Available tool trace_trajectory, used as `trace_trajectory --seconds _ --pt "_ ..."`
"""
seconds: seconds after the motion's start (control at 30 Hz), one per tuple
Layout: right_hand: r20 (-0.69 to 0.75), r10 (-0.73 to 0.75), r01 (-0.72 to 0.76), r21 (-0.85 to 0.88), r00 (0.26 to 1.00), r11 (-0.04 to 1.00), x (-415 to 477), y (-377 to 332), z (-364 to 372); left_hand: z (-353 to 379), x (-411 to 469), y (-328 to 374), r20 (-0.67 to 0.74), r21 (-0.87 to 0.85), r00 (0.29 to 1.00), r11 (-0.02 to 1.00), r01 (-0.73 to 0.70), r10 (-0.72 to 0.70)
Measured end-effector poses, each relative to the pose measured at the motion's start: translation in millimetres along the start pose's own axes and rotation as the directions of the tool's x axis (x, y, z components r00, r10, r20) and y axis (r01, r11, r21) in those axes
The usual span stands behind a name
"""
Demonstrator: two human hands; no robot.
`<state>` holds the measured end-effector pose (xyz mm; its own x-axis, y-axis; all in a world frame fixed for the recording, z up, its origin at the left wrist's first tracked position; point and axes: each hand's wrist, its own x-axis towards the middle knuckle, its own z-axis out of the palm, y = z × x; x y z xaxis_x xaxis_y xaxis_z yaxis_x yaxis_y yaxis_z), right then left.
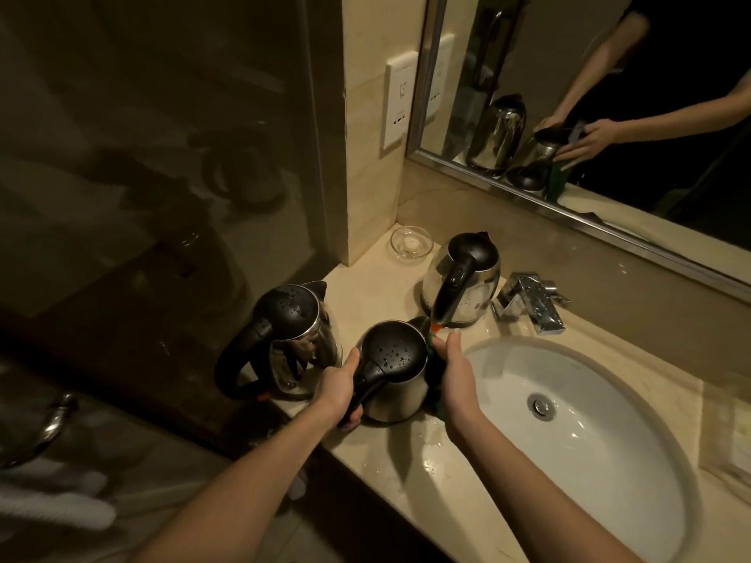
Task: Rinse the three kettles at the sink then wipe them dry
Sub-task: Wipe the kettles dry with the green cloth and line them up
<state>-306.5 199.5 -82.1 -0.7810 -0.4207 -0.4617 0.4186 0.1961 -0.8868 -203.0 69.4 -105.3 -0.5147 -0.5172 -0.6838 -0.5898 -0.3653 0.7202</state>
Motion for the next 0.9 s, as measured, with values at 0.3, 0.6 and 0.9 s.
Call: trace_trajectory --seconds 0.3,0.6,0.9 --pt "-0.048 -0.024 0.014 -0.195 0.999 0.981 -8.1 32.8 -8.7 0.5 2.1 0.6 -0.041 -0.006 0.999 1.0 0.022 -0.022" --pt "-0.029 -0.217 0.195 -0.333 0.976 0.923 -32.0 18.3 7.6 1.6 1.4 2.8 -0.066 0.032 0.997 0.999 0.041 -0.039" --pt "0.077 -0.365 0.307 -0.715 0.928 0.629 -45.5 19.1 11.1 -2.2 -7.7 7.2 -0.17 0.271 0.982 0.962 -0.036 0.085"
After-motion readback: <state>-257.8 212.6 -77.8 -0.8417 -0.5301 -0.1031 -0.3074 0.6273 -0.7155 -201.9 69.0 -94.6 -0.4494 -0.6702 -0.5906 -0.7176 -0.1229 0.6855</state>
